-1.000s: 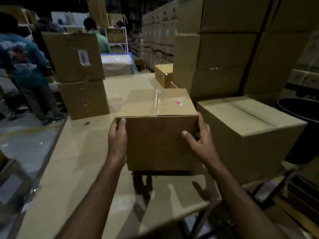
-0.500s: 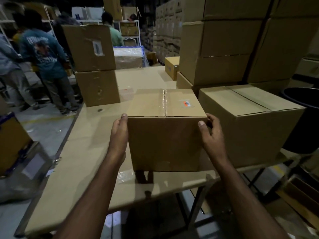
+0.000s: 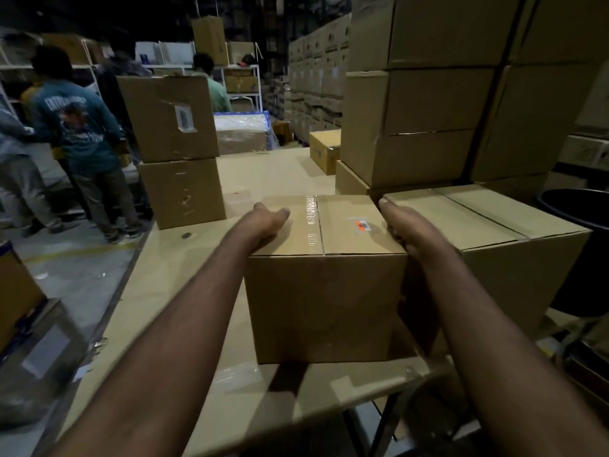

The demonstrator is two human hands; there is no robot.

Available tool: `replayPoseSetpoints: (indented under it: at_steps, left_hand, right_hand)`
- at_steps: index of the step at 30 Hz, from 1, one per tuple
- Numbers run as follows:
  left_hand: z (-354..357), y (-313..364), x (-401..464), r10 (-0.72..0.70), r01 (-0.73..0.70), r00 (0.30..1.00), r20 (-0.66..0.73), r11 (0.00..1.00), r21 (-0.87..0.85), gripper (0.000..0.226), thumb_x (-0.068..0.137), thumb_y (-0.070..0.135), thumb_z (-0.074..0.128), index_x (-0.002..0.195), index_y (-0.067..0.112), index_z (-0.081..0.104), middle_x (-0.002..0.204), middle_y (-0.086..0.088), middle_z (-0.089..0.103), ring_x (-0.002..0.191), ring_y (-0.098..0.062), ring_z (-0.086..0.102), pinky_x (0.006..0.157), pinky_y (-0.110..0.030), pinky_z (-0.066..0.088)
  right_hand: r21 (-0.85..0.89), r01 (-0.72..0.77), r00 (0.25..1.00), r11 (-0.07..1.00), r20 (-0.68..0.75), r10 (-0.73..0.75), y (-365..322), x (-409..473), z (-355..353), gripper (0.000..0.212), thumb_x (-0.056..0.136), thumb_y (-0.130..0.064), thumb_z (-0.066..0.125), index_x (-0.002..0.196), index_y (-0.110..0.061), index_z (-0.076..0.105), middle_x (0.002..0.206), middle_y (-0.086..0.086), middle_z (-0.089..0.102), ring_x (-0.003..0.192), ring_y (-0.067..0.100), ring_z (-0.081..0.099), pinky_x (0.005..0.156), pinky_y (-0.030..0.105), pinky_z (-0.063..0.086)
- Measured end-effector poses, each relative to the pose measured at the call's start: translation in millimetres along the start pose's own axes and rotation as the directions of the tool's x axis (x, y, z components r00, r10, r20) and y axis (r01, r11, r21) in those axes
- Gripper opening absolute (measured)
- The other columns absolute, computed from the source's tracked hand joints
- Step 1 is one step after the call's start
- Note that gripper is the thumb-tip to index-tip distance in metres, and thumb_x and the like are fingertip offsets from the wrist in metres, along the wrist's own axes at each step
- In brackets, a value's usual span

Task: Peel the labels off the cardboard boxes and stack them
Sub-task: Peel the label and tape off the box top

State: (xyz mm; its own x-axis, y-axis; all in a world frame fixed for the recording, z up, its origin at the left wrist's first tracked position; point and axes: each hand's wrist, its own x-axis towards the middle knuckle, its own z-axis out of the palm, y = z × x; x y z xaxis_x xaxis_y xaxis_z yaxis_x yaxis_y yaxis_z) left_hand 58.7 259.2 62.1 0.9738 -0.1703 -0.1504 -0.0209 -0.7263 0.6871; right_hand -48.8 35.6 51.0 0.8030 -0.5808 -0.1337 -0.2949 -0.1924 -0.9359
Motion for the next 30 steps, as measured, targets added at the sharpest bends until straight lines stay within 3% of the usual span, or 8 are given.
replayPoseSetpoints:
  at_steps: [3,6,8,12,16,20,27,30]
  left_hand:
    - [12.8,-6.3,5.1,0.023,-0.004,0.995,-0.093,0.979,0.204,0.073,0.099,0.059,0.043,0.153,0.013,0.025,0.153,-0.017,0.040,0.137,-0.038,0.042,0.103,-0.048,0.041]
    - [15.2,-11.7,-1.8,0.080,-0.033,0.985,-0.156,0.958,0.285,0.070,0.098,0.061,0.042,0.150,0.014,0.030,0.148,-0.016,0.046,0.131,-0.037,0.047,0.095,-0.047,0.044]
    - [14.2,-13.5,-9.6,0.100,-0.050,0.979,-0.175,0.962,0.269,0.069,0.098,0.060,0.044,0.148,0.014,0.032,0.145,-0.015,0.048,0.128,-0.037,0.049,0.091,-0.046,0.046]
    - [13.3,-18.5,-26.7,0.200,-0.168,0.940,-0.275,0.976,0.137,0.058,0.097,0.055,0.051,0.139,0.018,0.039,0.134,-0.012,0.056,0.115,-0.033,0.057,0.089,-0.047,0.051]
    - [21.5,-26.9,-56.9,0.278,-0.309,0.860,-0.428,0.951,-0.002,0.065,0.098,0.046,0.054,0.151,0.021,0.026,0.143,-0.010,0.049,0.121,-0.032,0.054,0.085,-0.039,0.047]
    - [29.6,-37.7,-75.5,0.198,-0.249,0.837,-0.510,0.968,-0.032,0.063,0.099,0.047,0.051,0.150,0.021,0.024,0.142,-0.013,0.047,0.120,-0.033,0.053,0.081,-0.037,0.044]
    - [45.7,-32.4,-80.6,0.239,-0.203,0.806,-0.541,0.971,0.126,0.065,0.099,0.051,0.046,0.149,0.017,0.022,0.147,-0.019,0.033,0.129,-0.036,0.043,0.086,-0.043,0.046]
    - [48.5,-29.0,-72.7,0.285,-0.178,0.775,-0.565,0.955,0.238,0.062,0.100,0.046,0.044,0.150,0.014,0.026,0.155,-0.021,0.024,0.139,-0.039,0.032,0.106,-0.054,0.038]
  right_hand:
    - [-0.189,0.017,0.999,0.982,-0.038,-0.025,9.6,2.0,5.5,0.057,0.103,-0.052,0.037,0.137,-0.010,0.053,0.122,0.010,0.061,0.101,0.021,0.057,0.085,0.036,0.044]
    - [-0.190,0.084,0.996,0.978,-0.019,-0.089,14.4,-4.1,3.5,0.053,0.104,-0.050,0.034,0.134,-0.010,0.053,0.110,0.005,0.061,0.093,0.016,0.056,0.075,0.034,0.042]
    - [-0.176,0.134,0.990,0.975,-0.016,-0.139,17.0,-10.0,0.5,0.050,0.105,-0.048,0.034,0.130,-0.010,0.055,0.100,0.002,0.060,0.091,0.014,0.057,0.068,0.032,0.043]
    - [-0.137,0.308,0.945,0.941,-0.066,-0.319,24.2,-19.6,-1.9,0.039,0.105,-0.043,0.036,0.112,-0.014,0.061,0.100,0.002,0.065,0.092,0.015,0.061,0.075,0.034,0.050]
    - [-0.036,0.558,0.813,0.829,-0.181,-0.554,38.3,-34.9,-4.9,0.022,0.106,-0.028,0.042,0.117,-0.021,0.060,0.094,-0.021,0.060,0.089,-0.002,0.061,0.074,0.022,0.051]
    - [-0.030,0.597,0.782,0.802,-0.200,-0.590,64.0,-42.9,-2.6,0.028,0.105,-0.023,0.045,0.127,-0.014,0.059,0.104,-0.009,0.067,0.097,0.005,0.065,0.080,0.031,0.057]
    - [-0.042,0.592,0.783,0.805,-0.206,-0.586,79.5,-44.2,-1.7,0.031,0.105,-0.020,0.042,0.134,-0.013,0.054,0.111,-0.003,0.067,0.101,0.009,0.066,0.084,0.040,0.058]
    - [-0.076,0.591,0.782,0.803,-0.192,-0.593,78.0,-42.4,-2.2,0.031,0.106,-0.022,0.041,0.133,-0.015,0.054,0.107,-0.009,0.066,0.099,0.007,0.065,0.084,0.040,0.058]
